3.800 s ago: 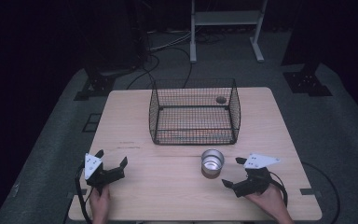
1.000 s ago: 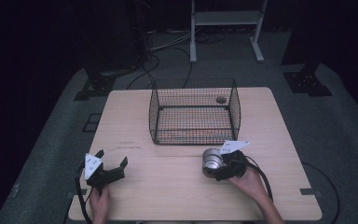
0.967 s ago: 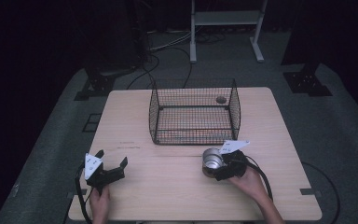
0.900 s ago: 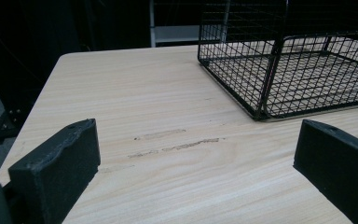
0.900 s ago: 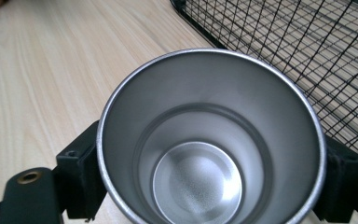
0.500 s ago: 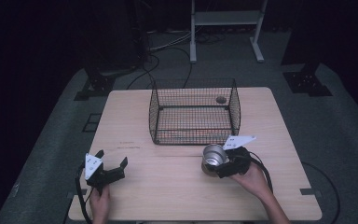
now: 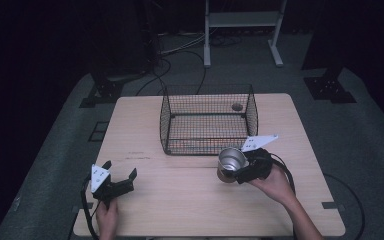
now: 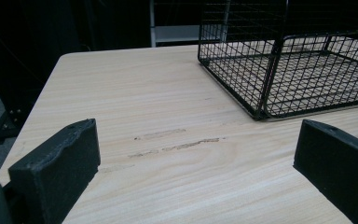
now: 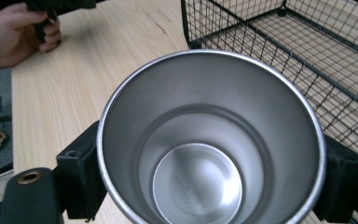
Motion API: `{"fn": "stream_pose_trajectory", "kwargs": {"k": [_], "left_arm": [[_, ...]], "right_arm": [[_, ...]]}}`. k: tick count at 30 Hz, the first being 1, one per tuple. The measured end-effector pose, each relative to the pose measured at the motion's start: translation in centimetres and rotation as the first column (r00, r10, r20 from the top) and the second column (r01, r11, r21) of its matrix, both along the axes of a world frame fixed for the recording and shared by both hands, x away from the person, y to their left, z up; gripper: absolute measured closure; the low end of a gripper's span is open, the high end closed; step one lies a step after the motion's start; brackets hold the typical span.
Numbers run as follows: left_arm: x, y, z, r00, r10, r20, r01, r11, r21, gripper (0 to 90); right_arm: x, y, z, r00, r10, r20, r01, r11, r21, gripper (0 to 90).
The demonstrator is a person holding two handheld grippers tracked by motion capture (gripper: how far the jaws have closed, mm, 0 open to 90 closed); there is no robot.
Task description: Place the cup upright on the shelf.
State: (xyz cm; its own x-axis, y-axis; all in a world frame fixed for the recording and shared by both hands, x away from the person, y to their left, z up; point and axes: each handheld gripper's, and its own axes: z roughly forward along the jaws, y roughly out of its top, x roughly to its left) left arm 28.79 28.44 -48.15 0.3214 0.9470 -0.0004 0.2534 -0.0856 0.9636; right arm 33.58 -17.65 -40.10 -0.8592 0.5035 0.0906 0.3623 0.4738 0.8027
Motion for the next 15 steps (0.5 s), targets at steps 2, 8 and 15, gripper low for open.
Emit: {"fn": "stream_pose_trajectory", "kwargs": {"k": [2,8,15], "left_arm": [[0.0,0.0,0.0,1.0000,0.000,0.000,0.000,1.0000,0.000,0.0],[0.0,0.0,0.0,1.0000,0.000,0.000,0.000,1.0000,-0.001,0.0],[0.0,0.0,0.0,1.0000,0.000,0.000,0.000,1.0000,0.000,0.0]], "right_arm": [[0.1,0.1,0.4,1.0000,0.008,-0.004,-0.008,1.000,0.014,15.1],[0.4,0.3,1.8,0.9998,0.020,0.003,-0.020,1.000,0.020,15.1],[0.7,0.4,2.8,0.9994,0.036,-0.002,-0.036,0.999,0.027,15.1]]}}
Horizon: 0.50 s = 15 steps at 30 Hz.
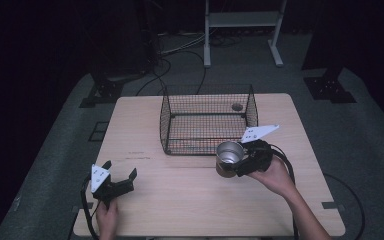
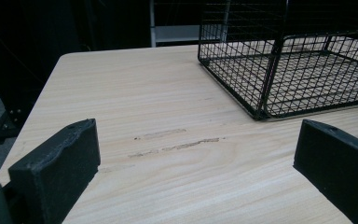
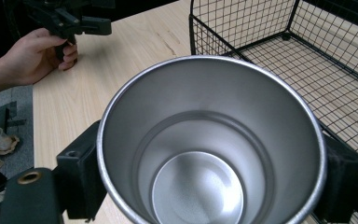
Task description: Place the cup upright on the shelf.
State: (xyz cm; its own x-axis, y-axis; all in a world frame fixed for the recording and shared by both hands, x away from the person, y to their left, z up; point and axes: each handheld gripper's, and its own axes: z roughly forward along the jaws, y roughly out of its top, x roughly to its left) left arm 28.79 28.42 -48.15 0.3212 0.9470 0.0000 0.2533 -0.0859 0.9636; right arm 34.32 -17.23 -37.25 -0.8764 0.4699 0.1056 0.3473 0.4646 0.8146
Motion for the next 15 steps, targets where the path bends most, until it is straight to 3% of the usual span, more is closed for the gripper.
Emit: {"fn": "stream_pose_trajectory", "kwargs": {"k": [15], "left_arm": [[0.0,0.0,0.0,1.0000,-0.001,0.002,0.001,1.0000,-0.001,0.0]], "right_arm": [[1.1,0.3,2.4,0.9999,-0.001,0.015,0.001,1.000,0.024,15.2]]}}
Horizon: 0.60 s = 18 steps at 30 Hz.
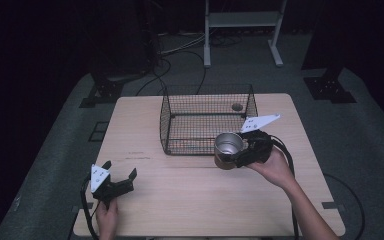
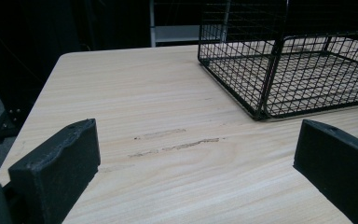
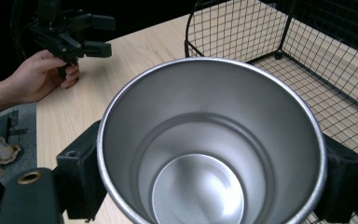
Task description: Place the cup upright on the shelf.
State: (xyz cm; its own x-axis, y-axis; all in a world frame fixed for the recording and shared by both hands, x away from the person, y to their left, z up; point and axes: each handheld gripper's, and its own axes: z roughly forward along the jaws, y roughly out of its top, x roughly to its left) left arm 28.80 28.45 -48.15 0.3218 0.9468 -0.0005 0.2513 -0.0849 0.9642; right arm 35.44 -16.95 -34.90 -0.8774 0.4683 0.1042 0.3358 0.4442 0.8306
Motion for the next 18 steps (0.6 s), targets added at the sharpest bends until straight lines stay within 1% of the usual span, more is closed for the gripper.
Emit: {"fn": "stream_pose_trajectory", "kwargs": {"k": [3,6,14,15,18], "left_arm": [[0.0,0.0,0.0,1.0000,0.000,0.002,0.000,1.0000,-0.002,0.0],[0.0,0.0,0.0,1.0000,-0.001,-0.002,0.001,1.0000,-0.002,0.0],[0.0,0.0,0.0,1.0000,-0.001,-0.002,0.001,1.0000,-0.001,0.0],[0.0,0.0,0.0,1.0000,-0.001,-0.002,0.001,1.0000,-0.001,0.0],[0.0,0.0,0.0,1.0000,-0.001,-0.002,0.001,1.0000,0.000,0.0]], "right_arm": [[0.1,0.3,0.6,0.9999,0.001,0.011,-0.001,1.000,-0.003,15.1],[0.2,0.5,0.9,1.0000,0.004,0.007,-0.004,1.000,-0.004,15.1],[0.8,1.5,2.5,0.9995,0.019,0.027,-0.019,1.000,-0.019,15.1],[0.8,1.5,2.5,0.9995,0.019,0.027,-0.019,1.000,-0.019,15.1],[1.3,1.9,3.1,0.9991,0.029,0.030,-0.028,0.999,-0.018,15.1]]}}
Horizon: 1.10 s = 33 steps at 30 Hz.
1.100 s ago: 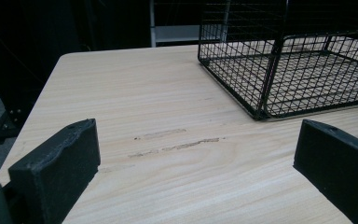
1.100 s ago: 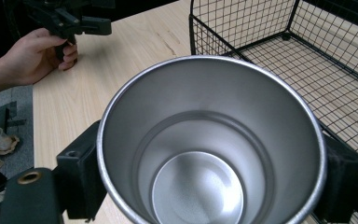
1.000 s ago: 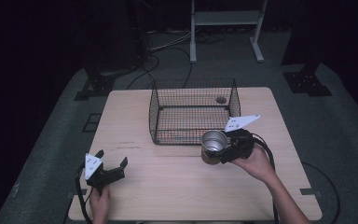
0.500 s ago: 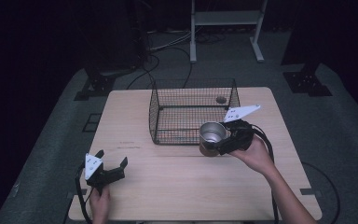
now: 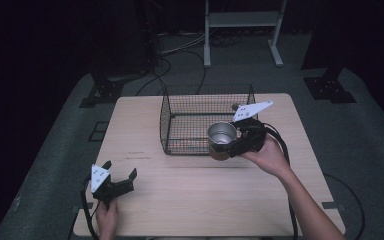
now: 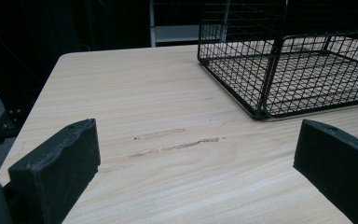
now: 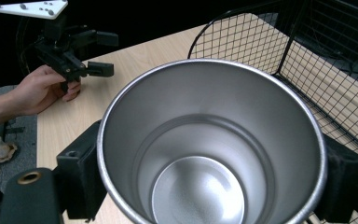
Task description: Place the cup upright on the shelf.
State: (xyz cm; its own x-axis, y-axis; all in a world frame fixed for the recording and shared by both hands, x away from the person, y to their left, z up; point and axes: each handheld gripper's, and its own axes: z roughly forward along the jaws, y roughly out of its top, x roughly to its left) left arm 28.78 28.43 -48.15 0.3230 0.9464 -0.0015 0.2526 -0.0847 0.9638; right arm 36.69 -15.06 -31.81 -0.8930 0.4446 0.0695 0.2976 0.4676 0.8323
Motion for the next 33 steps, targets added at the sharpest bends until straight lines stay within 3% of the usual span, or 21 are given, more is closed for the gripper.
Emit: {"fn": "stream_pose_trajectory", "kwargs": {"k": [13,33], "left_arm": [[0.0,0.0,0.0,1.0000,0.000,0.002,0.000,1.0000,0.001,0.0],[0.0,0.0,0.0,1.0000,-0.003,-0.001,0.003,1.0000,0.003,0.0]], "right_arm": [[2.0,1.2,1.4,0.9998,0.008,-0.020,-0.008,1.000,0.001,15.1],[7.5,3.8,2.6,0.9987,-0.045,-0.023,0.044,0.998,-0.036,15.1]]}}
